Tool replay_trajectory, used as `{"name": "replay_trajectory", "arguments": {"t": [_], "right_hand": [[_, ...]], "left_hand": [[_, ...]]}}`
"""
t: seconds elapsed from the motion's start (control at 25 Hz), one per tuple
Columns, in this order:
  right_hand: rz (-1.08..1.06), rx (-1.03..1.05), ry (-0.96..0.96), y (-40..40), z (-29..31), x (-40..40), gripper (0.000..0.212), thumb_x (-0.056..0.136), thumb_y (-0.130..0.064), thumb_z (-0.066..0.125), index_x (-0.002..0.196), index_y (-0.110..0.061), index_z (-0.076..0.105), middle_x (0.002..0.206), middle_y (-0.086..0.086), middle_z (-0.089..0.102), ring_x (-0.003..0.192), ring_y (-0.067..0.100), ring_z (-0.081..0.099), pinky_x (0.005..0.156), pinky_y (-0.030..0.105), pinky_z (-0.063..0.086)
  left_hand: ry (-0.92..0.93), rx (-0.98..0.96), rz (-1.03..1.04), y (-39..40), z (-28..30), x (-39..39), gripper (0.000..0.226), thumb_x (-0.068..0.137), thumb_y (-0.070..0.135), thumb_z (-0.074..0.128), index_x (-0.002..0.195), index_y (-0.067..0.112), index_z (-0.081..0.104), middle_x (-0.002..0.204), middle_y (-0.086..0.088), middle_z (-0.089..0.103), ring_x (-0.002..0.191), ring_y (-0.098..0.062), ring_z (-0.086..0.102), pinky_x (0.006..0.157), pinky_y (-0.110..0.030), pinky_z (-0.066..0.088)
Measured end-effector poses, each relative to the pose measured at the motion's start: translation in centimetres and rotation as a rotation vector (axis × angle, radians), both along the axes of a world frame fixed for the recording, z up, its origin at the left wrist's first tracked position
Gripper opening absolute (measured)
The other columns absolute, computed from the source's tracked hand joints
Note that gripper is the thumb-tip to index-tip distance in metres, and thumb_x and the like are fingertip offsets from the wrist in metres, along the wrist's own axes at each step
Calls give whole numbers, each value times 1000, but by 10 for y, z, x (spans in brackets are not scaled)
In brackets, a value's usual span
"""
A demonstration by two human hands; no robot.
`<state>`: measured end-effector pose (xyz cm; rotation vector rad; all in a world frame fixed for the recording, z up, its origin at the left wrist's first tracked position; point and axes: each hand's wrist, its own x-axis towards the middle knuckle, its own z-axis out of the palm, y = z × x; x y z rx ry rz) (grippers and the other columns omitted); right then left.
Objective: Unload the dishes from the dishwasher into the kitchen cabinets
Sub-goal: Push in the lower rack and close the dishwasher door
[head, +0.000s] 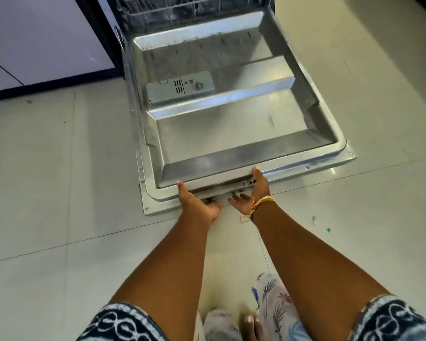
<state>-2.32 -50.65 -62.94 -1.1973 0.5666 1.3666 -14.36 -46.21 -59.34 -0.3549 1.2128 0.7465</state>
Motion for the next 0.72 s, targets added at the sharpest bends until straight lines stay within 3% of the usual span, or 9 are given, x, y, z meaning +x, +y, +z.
{"name": "replay_trajectory", "arguments": {"t": [0.12, 0.28, 0.36, 0.52, 0.64, 0.72], "right_hand": [[-39, 98, -51, 10, -25, 6, 68, 71, -60, 70, 122, -17, 55, 123, 15, 57, 111, 34, 53, 99, 53, 44], [-72, 60, -150, 17, -37, 0, 69, 62, -58, 76, 117, -20, 61, 121, 13, 61, 109, 33, 55, 93, 54, 47], [-72, 28, -161, 17, -23, -1, 71, 58, -60, 78, 114, -20, 61, 120, 13, 62, 110, 33, 55, 92, 54, 48], [-66, -58, -186, 21, 53, -1, 93, 37, -65, 82, 115, -20, 60, 113, 9, 66, 102, 30, 61, 83, 47, 54], [-2, -145, -175, 37, 144, 5, 101, 28, -66, 83, 116, -21, 61, 110, 6, 68, 93, 26, 63, 71, 38, 55], [51, -196, -184, 54, 173, 10, 99, 27, -66, 83, 114, -23, 63, 105, 2, 70, 84, 23, 64, 64, 33, 53]], "left_hand": [[-4, 52, 61, 8, -28, -2, 71, 72, 64, 67, 126, 20, 49, 126, -13, 55, 114, -38, 52, 107, -58, 34], [97, 81, 71, 6, -33, 5, 73, 70, 57, 72, 130, 23, 47, 128, -6, 53, 120, -32, 50, 109, -54, 34], [114, 71, 89, 6, -20, 4, 69, 71, 54, 73, 126, 21, 49, 123, -6, 57, 113, -30, 54, 105, -53, 40], [155, 41, 59, 10, 53, 5, 71, 65, 59, 75, 119, 19, 51, 114, -8, 60, 100, -28, 59, 91, -45, 51], [162, 52, -23, 28, 144, 9, 66, 71, 63, 68, 117, 16, 57, 108, -5, 64, 83, -22, 61, 68, -33, 51], [167, 31, -50, 41, 179, 13, 69, 73, 67, 63, 119, 16, 59, 110, -5, 66, 86, -22, 62, 72, -32, 52]]}}
